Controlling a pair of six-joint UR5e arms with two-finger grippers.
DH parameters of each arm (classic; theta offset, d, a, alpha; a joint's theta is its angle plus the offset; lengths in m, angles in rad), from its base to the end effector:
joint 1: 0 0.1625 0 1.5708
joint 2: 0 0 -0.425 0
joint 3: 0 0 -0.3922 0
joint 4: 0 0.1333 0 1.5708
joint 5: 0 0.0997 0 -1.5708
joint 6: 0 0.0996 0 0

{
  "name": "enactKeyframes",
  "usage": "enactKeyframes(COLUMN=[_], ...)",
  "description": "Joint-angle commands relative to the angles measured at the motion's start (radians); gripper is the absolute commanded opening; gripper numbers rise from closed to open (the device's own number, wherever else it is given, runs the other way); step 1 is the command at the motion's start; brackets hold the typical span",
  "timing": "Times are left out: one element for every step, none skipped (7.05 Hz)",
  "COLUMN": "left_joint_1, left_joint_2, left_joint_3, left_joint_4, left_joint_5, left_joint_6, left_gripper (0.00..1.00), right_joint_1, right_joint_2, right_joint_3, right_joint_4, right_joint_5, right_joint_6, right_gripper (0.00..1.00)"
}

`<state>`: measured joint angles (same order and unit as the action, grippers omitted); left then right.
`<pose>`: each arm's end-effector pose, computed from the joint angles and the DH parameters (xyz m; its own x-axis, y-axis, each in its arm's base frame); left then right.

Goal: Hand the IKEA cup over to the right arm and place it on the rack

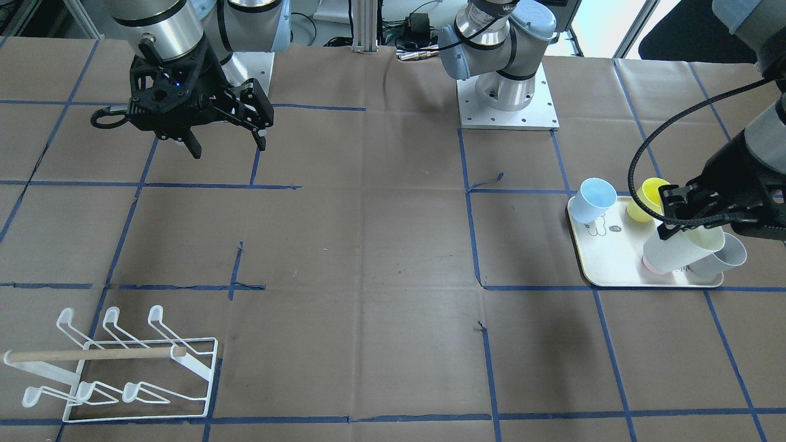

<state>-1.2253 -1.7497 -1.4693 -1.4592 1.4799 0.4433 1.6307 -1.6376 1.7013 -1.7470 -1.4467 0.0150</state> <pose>0.0590 -0.5842 0.4547 -0.9926 0.1013 0.0673 0.0966 0.9929 -0.0698 0.1737 -0.4636 0.4746 -0.9905 -0.0584 -0.1247 -0.0446 0.9929 -0.1104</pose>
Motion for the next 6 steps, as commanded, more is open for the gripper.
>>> enactKeyframes(left_joint_1=[-0.049,-0.052,-0.056,-0.077,-0.129,-0.173], left_joint_2=[0.006,0.025,0.030,0.022,0.019,0.001], left_joint_3=[-0.150,-0.255,-0.335,-0.420,-0.512,-0.579], left_joint_4=[0.342,0.532,0.694,0.887,1.077,1.296], left_joint_5=[-0.113,-0.213,-0.296,-0.372,-0.409,-0.505], left_joint_6=[0.003,0.003,0.005,0.014,0.015,0.014], left_gripper=[0.00,0.00,0.00,0.00,0.00,0.00], right_joint_1=[0.000,-0.002,-0.002,0.000,0.000,-0.002], right_joint_2=[-0.008,-0.008,0.001,0.004,0.004,0.011], right_joint_3=[0.133,0.218,0.277,0.322,0.360,0.397], right_joint_4=[-0.302,-0.482,-0.640,-0.780,-0.881,-0.987], right_joint_5=[0.102,0.180,0.246,0.335,0.388,0.437], right_joint_6=[0.094,0.132,0.225,0.373,0.489,0.576], right_gripper=[0.99,0.99,1.00,0.99,0.99,0.99])
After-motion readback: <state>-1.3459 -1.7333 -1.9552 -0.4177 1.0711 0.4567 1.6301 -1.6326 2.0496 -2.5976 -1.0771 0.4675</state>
